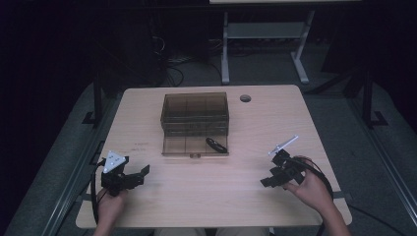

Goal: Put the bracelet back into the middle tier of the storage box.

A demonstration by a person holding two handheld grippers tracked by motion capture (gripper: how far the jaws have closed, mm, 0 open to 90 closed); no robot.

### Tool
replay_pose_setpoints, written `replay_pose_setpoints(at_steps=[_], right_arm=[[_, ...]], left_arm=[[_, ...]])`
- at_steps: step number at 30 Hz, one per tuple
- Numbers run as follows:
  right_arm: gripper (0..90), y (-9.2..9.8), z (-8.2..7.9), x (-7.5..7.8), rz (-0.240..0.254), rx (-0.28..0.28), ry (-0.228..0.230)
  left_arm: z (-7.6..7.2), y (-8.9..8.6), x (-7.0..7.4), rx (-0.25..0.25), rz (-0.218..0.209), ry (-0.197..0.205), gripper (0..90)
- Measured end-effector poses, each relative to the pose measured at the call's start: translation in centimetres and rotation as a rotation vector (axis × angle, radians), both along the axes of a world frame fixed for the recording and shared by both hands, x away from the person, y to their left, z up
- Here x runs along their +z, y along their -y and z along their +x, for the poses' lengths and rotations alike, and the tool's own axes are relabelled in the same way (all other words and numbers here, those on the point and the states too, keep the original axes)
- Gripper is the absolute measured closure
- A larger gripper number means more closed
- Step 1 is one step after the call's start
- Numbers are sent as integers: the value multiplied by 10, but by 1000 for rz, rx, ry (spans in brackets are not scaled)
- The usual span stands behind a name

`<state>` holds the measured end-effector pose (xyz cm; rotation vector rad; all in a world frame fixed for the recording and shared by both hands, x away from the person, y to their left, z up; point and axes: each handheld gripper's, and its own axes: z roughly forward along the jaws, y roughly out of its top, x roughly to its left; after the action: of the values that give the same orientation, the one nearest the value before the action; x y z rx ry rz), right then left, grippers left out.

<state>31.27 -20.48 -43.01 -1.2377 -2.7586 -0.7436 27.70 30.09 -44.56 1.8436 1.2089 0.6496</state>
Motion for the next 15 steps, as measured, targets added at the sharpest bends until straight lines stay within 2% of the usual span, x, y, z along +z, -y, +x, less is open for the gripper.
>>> replay_pose_setpoints(at_steps=[6,8,15], right_arm=[[366,8,-9,-5,22,-22,17],[366,12,-16,-7,44,-36,24],[366,17,-28,-8,61,-46,41]], left_arm=[[0,1,-1,-1,-6,0,131],[0,1,-1,-3,-6,0,131],[-1,2,0,-7,-1,-1,131]])
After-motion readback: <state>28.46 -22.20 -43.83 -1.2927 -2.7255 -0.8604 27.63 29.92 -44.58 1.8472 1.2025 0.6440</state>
